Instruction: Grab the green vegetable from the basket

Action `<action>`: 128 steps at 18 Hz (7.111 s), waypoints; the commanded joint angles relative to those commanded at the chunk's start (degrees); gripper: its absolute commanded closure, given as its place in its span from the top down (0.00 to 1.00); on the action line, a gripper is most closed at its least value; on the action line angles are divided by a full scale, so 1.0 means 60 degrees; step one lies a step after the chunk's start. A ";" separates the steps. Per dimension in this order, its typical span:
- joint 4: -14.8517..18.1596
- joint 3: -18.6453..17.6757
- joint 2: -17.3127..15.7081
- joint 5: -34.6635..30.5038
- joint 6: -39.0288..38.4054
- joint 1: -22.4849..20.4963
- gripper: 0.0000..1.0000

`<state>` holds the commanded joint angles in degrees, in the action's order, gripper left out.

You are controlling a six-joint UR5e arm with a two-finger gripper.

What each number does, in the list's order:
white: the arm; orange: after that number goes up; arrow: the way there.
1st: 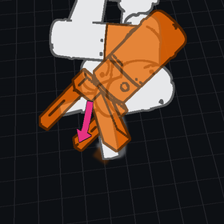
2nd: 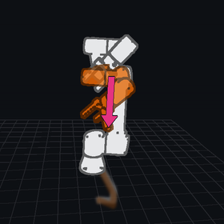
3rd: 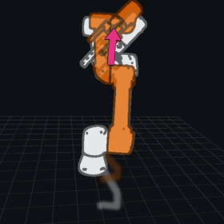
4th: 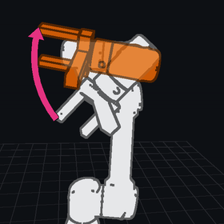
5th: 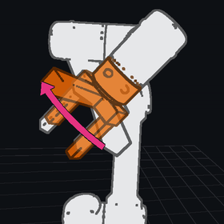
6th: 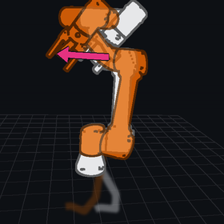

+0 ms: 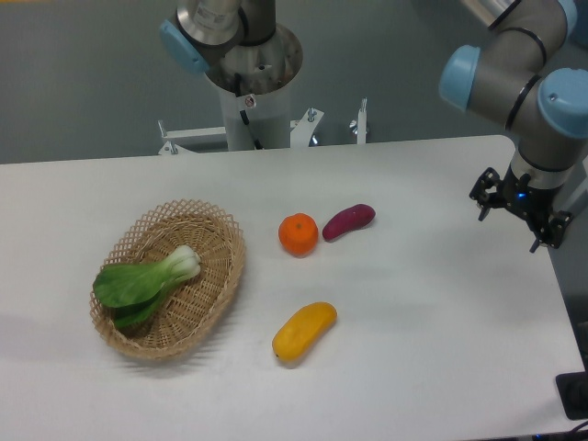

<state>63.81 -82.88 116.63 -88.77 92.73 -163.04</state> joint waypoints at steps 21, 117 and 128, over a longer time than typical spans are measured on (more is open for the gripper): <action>0.0073 -0.0497 -0.0424 0.0175 -0.2929 0.1434 1.00; 0.0073 -0.0294 -0.0308 -0.0088 -0.1084 -0.0132 0.17; 0.0894 0.0410 0.0044 -0.0088 -0.1026 -0.0161 0.18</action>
<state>69.17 -80.42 116.89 -89.30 86.57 -164.00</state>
